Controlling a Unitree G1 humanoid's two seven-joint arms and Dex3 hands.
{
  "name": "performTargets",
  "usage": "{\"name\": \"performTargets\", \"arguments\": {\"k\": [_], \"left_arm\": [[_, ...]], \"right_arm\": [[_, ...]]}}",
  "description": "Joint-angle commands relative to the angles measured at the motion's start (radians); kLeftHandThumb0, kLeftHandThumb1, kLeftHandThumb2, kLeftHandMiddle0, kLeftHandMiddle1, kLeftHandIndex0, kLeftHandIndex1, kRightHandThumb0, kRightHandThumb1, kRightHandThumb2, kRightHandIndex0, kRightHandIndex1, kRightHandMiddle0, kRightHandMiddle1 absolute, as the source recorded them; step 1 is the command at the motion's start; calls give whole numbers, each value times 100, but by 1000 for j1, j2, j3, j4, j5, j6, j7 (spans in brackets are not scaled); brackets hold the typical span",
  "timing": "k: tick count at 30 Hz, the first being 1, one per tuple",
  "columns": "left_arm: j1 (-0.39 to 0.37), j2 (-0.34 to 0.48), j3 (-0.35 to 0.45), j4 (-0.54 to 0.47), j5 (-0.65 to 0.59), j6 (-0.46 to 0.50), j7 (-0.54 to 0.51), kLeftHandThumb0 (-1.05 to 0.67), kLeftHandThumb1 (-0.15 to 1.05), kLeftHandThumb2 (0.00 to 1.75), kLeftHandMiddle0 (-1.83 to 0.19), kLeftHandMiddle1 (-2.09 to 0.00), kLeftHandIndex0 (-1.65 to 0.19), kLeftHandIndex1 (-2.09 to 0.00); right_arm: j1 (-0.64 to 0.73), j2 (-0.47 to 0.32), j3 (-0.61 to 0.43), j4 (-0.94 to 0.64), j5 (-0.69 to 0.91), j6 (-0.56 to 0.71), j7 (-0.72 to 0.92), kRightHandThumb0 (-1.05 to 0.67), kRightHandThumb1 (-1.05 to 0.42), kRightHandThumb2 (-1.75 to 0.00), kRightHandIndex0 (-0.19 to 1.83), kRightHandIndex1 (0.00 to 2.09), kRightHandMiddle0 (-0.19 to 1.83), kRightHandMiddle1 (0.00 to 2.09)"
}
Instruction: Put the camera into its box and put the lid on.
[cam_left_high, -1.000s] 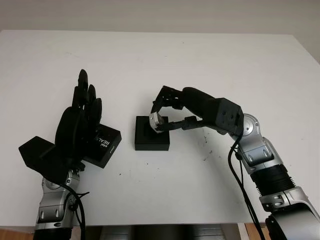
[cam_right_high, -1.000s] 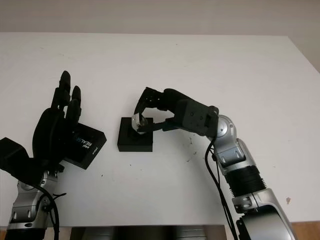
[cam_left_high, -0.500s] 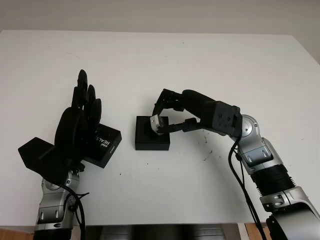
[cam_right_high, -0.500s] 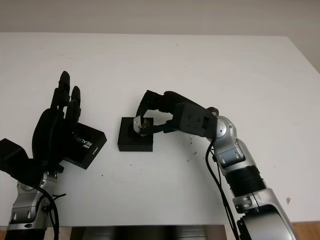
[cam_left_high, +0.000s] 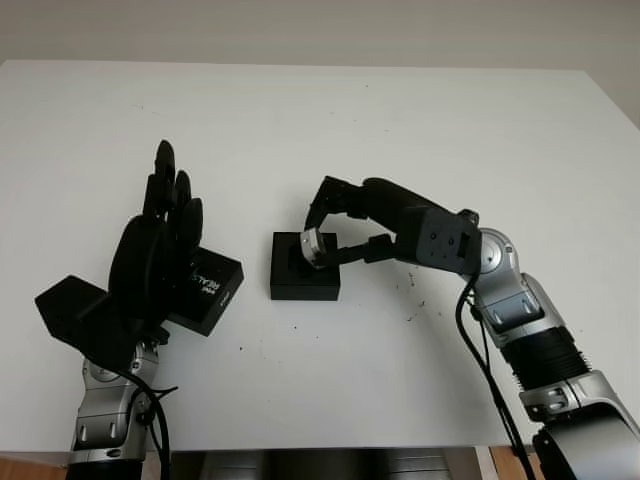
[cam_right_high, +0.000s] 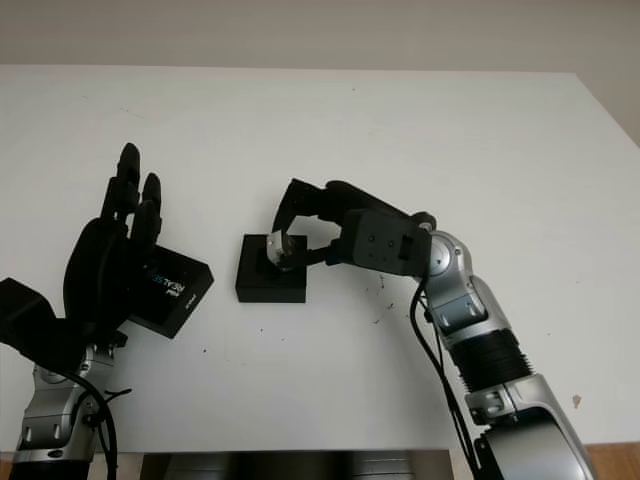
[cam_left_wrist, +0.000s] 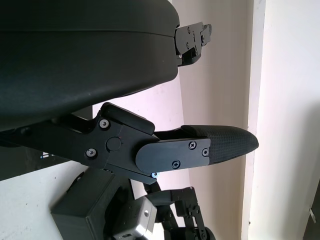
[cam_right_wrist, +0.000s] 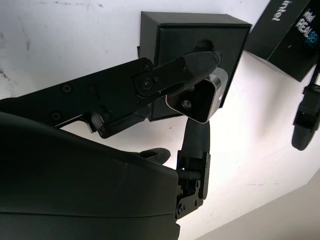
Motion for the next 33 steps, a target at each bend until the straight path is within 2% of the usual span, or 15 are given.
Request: {"name": "performTargets", "arguments": {"k": [1,13,19,28,30,31,33], "left_arm": [[13,-8,-2,-23,-5,-4,3,-76,105,51,19,0,19,0],[26,-13,-6,-43,8,3,13,-77,105,52,19,0,19,0],[28,-19,-8,-48,6,6,20,-77,105,50,19,0,19,0],[32,-27,-8,-56,-5,14,18,-77,105,48,19,0,19,0],[34,-27,-9,-59,0,14,21,-78,105,48,19,0,19,0],[35,-28,-9,-60,0,13,21,-78,105,48,19,0,19,0],[36,-27,-10,-61,1,12,20,-78,105,49,19,0,19,0]], "right_arm": [[10,-21,14,-20,-26,0,-11,-48,-105,-11,33,9,39,178],[46,-39,72,-95,-154,-43,-72,-43,-105,-12,36,10,35,200],[52,-45,83,-116,-181,-46,-66,-42,-105,-8,37,10,34,198],[57,-62,95,-146,-222,-35,-44,-42,-105,-8,39,11,36,208],[62,-66,93,-151,-228,-43,-48,-44,-105,-8,36,9,29,199],[65,-67,92,-155,-230,-46,-49,-49,-102,-6,31,7,20,176],[70,-70,91,-164,-235,-43,-48,-57,-100,-5,24,4,12,145]]}}
